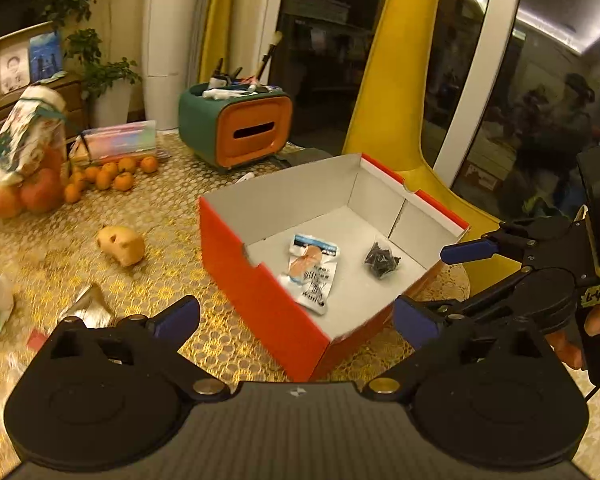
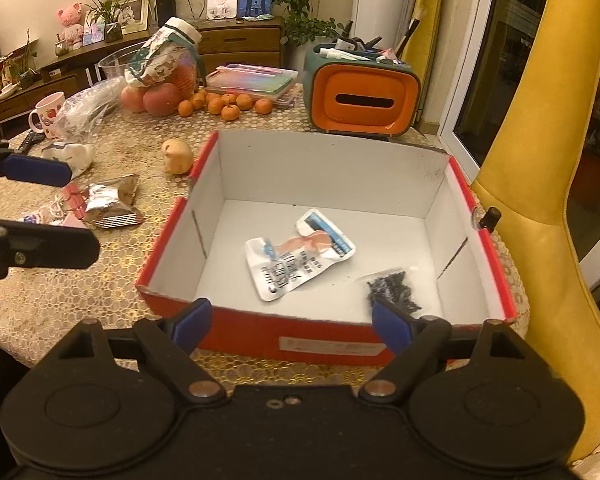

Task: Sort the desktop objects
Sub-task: 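Move both tools back over the cluttered table, then grasp the wrapped bun with the left tool while the right tool grasps the pink sponge, then carry the bun and pink sponge over the red box with both tools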

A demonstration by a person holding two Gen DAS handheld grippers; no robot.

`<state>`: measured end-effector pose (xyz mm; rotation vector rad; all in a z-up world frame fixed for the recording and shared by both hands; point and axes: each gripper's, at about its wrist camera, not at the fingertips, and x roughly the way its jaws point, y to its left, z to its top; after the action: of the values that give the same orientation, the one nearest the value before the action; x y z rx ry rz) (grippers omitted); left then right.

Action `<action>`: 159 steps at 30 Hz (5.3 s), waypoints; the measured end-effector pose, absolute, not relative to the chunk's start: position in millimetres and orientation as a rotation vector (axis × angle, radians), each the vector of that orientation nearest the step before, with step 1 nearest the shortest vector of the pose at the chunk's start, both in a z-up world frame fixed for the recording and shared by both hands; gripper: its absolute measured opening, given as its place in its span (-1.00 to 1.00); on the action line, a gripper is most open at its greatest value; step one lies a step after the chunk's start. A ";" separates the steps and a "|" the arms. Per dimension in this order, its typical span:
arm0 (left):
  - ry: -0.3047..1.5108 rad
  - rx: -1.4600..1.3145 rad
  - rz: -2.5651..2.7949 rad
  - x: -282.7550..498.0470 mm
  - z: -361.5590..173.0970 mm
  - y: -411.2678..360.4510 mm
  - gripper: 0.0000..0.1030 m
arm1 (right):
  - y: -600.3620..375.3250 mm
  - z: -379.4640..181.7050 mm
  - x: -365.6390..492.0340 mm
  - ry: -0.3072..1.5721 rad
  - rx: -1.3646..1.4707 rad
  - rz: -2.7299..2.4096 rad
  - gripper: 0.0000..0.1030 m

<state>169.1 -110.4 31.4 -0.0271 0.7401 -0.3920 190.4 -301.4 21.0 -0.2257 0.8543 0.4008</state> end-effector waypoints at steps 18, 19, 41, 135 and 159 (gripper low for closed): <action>0.693 -0.016 -0.299 114.6 5.3 -41.0 1.00 | -243.4 10.0 162.9 0.823 -0.224 0.440 0.69; 0.697 -0.020 -0.293 112.8 2.8 -35.9 1.00 | -238.0 9.3 161.6 0.820 -0.225 0.448 0.69; 0.673 0.092 -0.131 100.5 -40.3 40.8 1.00 | -127.4 -23.9 155.4 0.760 -0.266 0.509 0.68; 0.706 0.162 -0.092 140.3 -86.7 82.1 0.19 | -54.6 -73.7 199.9 0.913 -0.209 0.586 -0.21; 0.654 0.152 -0.189 103.0 -20.4 -1.9 0.19 | -140.0 -16.1 144.6 0.833 -0.173 0.573 -0.21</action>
<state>103.0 -1.9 -20.4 0.1522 0.6541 -0.1894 144.6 -140.0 -16.1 -0.1734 0.8332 0.5730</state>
